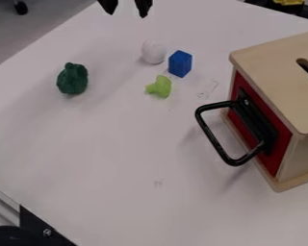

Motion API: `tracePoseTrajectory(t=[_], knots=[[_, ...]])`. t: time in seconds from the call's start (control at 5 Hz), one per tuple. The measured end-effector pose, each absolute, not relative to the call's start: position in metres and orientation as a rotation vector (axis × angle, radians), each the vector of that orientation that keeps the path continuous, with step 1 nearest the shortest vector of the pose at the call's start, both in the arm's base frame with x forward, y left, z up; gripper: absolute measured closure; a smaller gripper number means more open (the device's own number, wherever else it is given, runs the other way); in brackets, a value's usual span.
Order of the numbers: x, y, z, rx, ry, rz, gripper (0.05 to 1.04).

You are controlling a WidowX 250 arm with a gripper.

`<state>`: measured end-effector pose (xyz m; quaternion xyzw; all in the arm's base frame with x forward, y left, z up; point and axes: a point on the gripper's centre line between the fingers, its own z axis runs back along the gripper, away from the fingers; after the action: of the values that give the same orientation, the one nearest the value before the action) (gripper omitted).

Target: Move the white toy to the bottom left of the drawer

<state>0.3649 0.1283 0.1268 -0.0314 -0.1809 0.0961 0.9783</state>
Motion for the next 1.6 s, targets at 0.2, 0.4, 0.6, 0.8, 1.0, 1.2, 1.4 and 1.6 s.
tracePoseTrajectory(t=[0.2, 0.4, 0.6, 0.8, 1.0, 1.2, 1.4, 1.6], knots=[[0.362, 0.127, 0.111, -0.079, -0.32, 0.2, 0.085], [0.369, 0.128, 0.104, -0.128, -0.29, 0.208, 0.085], [0.377, 0.14, 0.098, -0.129, -0.263, 0.217, 0.085], [0.386, 0.146, 0.09, -0.151, -0.248, 0.231, 0.085], [0.397, 0.148, 0.076, -0.208, -0.243, 0.234, 0.085], [0.407, 0.149, 0.057, -0.247, -0.214, 0.224, 0.085], [0.419, 0.148, 0.045, -0.278, -0.221, 0.224, 0.085], [0.429, 0.146, 0.038, -0.289, -0.215, 0.207, 0.085]])
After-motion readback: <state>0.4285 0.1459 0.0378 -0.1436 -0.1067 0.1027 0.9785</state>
